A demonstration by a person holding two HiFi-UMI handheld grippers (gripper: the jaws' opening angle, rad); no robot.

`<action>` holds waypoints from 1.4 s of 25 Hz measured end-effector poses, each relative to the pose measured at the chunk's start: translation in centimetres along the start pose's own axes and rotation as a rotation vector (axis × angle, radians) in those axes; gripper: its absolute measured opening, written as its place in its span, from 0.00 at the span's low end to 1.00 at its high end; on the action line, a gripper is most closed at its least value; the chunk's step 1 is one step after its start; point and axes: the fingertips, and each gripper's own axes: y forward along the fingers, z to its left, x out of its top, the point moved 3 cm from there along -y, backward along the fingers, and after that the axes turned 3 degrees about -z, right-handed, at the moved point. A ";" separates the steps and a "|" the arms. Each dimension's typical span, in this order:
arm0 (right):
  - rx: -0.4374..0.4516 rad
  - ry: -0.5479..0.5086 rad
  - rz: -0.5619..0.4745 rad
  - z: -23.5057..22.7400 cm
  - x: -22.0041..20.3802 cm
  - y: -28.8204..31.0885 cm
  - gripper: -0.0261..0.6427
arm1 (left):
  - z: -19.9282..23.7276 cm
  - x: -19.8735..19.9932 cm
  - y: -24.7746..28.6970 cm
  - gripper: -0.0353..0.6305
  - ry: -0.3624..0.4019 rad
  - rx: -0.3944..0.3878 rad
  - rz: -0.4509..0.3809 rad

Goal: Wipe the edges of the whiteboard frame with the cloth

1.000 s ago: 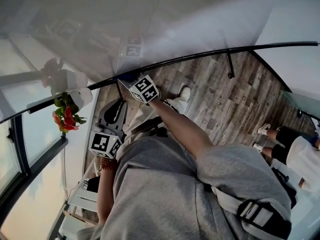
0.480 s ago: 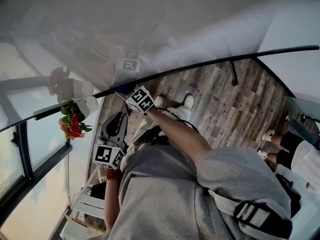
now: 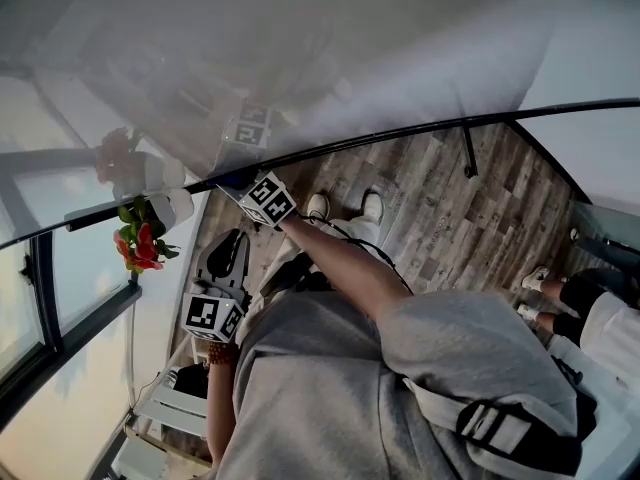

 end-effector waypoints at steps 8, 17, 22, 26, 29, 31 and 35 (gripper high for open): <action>0.058 0.014 0.030 0.8 -0.4 1.1 0.24 | 0.9 -0.8 -1.1 0.14 -0.051 0.063 -0.003; 0.113 0.024 0.240 -1.9 -4.4 -4.6 0.24 | -2.2 0.7 2.9 0.14 -0.024 -0.069 -0.011; 0.059 0.064 0.207 -5.4 -3.1 -11.1 0.25 | -5.7 2.4 6.4 0.14 0.030 -0.230 0.001; -0.033 0.077 0.143 -7.9 -1.4 -16.7 0.25 | -8.5 3.4 8.5 0.14 0.073 -0.336 0.005; -0.106 0.089 0.100 -9.3 -0.5 -20.6 0.25 | -10.2 3.9 9.8 0.14 0.087 -0.394 0.003; -0.151 0.094 0.080 -9.9 -0.1 -23.2 0.25 | -11.5 4.3 10.5 0.14 0.098 -0.434 0.002; -0.253 0.123 0.035 -10.8 0.2 -28.1 0.25 | -13.9 4.6 11.7 0.14 0.121 -0.512 0.004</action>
